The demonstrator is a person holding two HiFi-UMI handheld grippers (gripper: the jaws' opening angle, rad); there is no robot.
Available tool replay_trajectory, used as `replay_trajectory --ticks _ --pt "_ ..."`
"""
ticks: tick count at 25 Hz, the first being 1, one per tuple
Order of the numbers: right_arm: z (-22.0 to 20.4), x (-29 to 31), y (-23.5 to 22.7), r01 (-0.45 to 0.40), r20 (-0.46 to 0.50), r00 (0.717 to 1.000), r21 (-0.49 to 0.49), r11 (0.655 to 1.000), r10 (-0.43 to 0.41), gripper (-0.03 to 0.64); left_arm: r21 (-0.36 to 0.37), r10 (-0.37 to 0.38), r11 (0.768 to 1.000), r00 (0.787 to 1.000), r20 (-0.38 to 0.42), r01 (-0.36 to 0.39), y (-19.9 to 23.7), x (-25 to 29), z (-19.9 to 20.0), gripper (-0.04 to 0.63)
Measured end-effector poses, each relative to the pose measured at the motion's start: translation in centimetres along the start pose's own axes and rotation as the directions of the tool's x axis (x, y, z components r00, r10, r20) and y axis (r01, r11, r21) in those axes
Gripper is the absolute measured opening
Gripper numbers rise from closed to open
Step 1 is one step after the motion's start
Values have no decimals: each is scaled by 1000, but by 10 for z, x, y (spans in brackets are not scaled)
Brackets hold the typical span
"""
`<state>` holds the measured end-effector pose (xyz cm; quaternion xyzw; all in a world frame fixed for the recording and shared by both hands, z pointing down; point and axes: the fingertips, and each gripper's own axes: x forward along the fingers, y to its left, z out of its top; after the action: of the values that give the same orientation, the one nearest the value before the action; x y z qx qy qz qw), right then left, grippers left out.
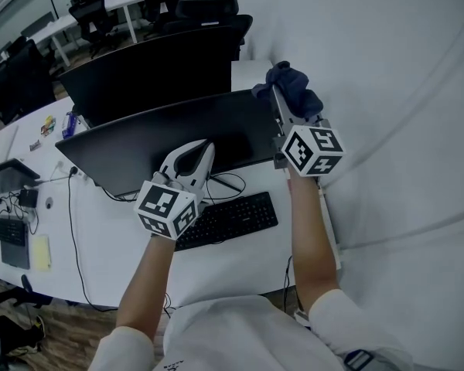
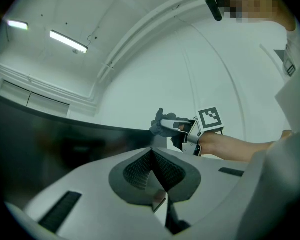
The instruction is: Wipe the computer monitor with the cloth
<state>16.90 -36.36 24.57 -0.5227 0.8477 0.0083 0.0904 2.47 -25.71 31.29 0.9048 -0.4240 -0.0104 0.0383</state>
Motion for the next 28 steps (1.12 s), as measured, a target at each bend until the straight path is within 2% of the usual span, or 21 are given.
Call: replay_trajectory --ticks 11,28 --pt "-8 16 65 -88 -17 996 3 996 88 114 -4 81 997 996 26 -81 33 -42 10 11" --pt "-24 36 160 -204 -35 978 20 979 205 114 -1 159 987 986 40 -159 64 -93 14 11"
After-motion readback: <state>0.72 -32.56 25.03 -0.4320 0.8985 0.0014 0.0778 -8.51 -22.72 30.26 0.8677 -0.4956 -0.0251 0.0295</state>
